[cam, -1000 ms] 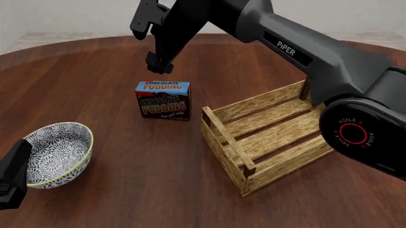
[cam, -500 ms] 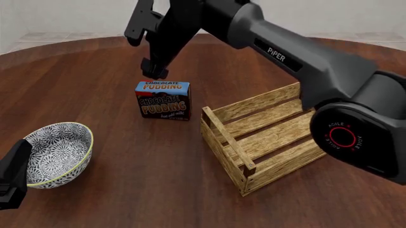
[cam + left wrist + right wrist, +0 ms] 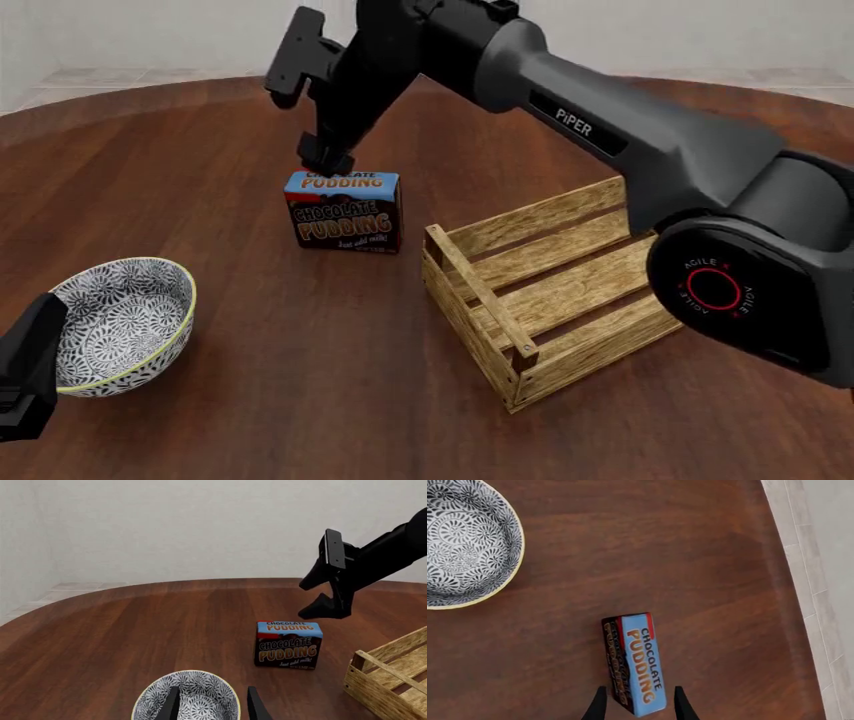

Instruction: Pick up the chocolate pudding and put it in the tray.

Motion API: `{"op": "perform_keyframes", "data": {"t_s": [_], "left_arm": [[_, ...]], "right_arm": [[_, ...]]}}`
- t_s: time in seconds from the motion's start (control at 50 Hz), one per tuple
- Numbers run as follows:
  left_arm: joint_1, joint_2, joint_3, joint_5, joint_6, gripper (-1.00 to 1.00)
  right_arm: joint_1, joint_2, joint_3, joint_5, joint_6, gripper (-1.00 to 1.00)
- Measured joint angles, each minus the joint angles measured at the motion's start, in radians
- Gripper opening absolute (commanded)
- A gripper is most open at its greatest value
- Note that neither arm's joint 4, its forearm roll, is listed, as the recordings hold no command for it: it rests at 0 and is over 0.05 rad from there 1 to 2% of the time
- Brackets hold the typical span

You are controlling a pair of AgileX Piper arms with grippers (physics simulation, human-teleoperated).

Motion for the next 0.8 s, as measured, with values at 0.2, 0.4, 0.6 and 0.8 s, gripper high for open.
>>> {"op": "perform_keyframes", "data": {"t_s": [0.2, 0.4, 0.6, 0.8], "left_arm": [[0.000, 0.000, 0.000, 0.000, 0.000, 1.00], [0.000, 0.000, 0.000, 0.000, 0.000, 1.00], [0.000, 0.000, 0.000, 0.000, 0.000, 1.00], [0.000, 0.000, 0.000, 0.000, 0.000, 1.00]], "right_arm": [[-0.002, 0.003, 0.011, -0.010, 0.007, 1.00], [-0.007, 0.008, 0.005, -0.010, 0.011, 1.00], [-0.010, 0.015, -0.007, -0.008, 0.015, 1.00], [-0.012, 0.026, -0.023, -0.003, 0.018, 1.00]]}}
